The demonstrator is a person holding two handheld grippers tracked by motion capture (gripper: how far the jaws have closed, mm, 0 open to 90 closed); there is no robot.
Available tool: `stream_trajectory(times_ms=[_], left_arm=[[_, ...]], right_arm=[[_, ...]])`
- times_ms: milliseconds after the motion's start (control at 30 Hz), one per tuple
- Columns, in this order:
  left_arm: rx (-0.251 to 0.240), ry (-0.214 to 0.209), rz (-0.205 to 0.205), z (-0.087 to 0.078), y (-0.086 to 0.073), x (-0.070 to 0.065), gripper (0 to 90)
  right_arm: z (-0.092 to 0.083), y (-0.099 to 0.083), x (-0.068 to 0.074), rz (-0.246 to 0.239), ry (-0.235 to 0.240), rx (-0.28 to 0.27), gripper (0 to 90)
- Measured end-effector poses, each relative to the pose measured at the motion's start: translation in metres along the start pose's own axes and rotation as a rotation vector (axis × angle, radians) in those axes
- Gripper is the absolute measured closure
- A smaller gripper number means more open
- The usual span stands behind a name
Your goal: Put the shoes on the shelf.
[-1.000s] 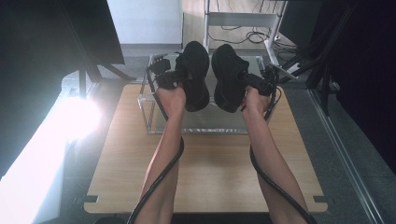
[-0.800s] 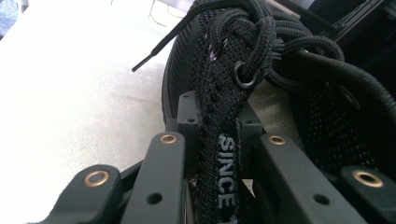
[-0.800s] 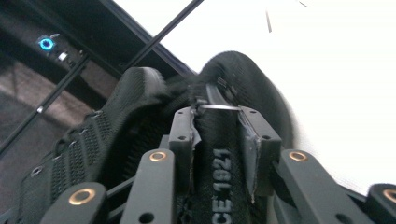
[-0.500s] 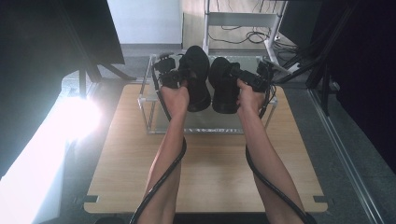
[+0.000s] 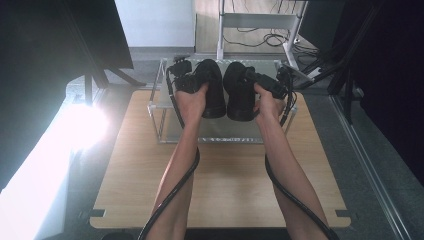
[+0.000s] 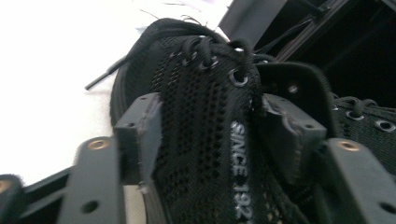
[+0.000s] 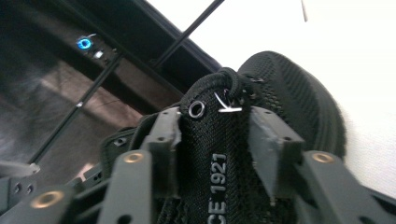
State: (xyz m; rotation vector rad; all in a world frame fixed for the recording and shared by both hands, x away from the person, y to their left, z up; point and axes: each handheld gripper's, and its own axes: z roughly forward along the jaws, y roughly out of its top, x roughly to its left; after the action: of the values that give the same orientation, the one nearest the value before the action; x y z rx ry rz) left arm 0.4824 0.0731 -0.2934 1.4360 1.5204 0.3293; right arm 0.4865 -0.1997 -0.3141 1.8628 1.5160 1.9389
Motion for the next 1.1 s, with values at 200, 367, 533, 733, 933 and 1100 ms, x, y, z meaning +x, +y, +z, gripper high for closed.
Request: stream_trajectory(times_ms=[200, 367, 533, 733, 933, 1100], left_arm=[[-0.020, -0.049, -0.002, -0.009, 0.000, 0.005, 31.9], [-0.036, -0.105, 0.010, -0.024, -0.002, 0.011, 29.4], [-0.051, -0.151, 0.028, -0.045, -0.004, 0.017, 29.9], [-0.039, -0.188, 0.071, -0.065, -0.012, 0.023, 33.5], [-0.020, -0.209, 0.097, -0.075, -0.025, 0.026, 37.5], [-0.010, -0.247, 0.127, -0.084, -0.039, 0.030, 42.5]], right_arm=[[-0.005, 0.001, -0.004, 0.003, 0.069, 0.006, 43.7], [-0.013, 0.002, -0.008, -0.025, 0.100, 0.025, 41.6], [-0.030, 0.008, -0.011, -0.035, 0.133, 0.008, 41.6], [-0.055, 0.009, -0.015, -0.063, 0.145, 0.024, 45.1], [-0.073, -0.001, -0.022, -0.089, 0.174, 0.061, 50.4], [-0.084, -0.010, -0.024, -0.125, 0.187, 0.091, 55.0]])
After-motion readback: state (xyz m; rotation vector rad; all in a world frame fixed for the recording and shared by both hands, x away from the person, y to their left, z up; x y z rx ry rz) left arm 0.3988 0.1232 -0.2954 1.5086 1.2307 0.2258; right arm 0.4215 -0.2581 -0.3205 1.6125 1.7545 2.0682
